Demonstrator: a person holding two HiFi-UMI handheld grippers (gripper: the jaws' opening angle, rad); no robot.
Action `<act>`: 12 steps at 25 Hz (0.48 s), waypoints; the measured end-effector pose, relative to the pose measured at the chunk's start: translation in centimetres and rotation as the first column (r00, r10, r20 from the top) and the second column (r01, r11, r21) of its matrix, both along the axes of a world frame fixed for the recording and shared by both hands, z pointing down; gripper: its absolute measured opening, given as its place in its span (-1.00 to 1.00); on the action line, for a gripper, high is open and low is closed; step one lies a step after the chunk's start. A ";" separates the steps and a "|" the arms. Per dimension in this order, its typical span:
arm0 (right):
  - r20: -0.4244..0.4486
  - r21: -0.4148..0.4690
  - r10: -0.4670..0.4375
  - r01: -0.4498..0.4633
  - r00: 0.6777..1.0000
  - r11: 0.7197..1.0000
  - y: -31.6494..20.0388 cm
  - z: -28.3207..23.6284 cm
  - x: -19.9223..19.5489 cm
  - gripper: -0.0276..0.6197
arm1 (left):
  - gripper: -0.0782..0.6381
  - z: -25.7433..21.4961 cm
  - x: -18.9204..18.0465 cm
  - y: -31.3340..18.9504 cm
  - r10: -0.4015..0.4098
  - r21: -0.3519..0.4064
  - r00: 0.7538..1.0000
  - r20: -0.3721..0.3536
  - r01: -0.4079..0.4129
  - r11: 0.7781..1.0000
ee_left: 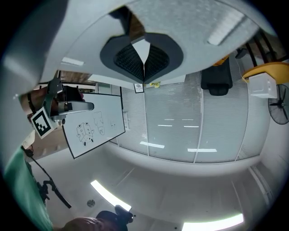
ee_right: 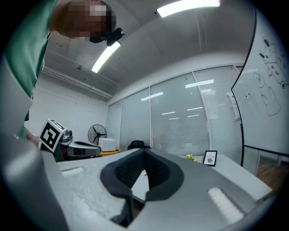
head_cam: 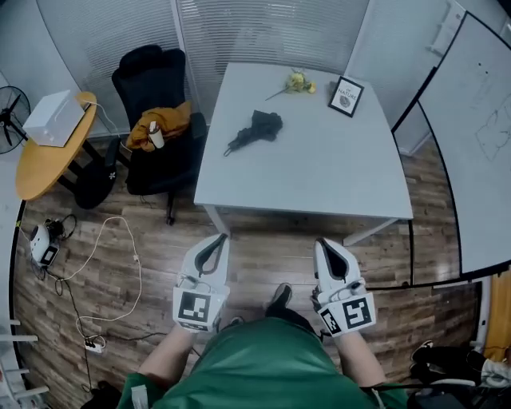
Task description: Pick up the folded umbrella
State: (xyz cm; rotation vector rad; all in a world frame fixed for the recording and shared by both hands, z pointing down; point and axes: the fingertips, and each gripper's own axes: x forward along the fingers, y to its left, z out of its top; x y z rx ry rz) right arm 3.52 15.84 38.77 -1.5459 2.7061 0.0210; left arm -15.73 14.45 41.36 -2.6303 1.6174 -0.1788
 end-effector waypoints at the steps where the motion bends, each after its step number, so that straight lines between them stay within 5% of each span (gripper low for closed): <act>1: -0.004 0.007 -0.013 0.013 1.000 1.000 -1.2 -0.2 0.6 -0.91 | -0.75 -0.3 0.8 -1.1 -0.005 0.001 1.000 -0.002 0.005 1.000; 12: 0.066 -0.059 -0.100 0.103 0.993 0.993 -12.7 -0.4 7.7 -0.91 | -0.75 0.1 7.0 -10.3 -0.086 -0.025 0.994 0.068 0.088 0.996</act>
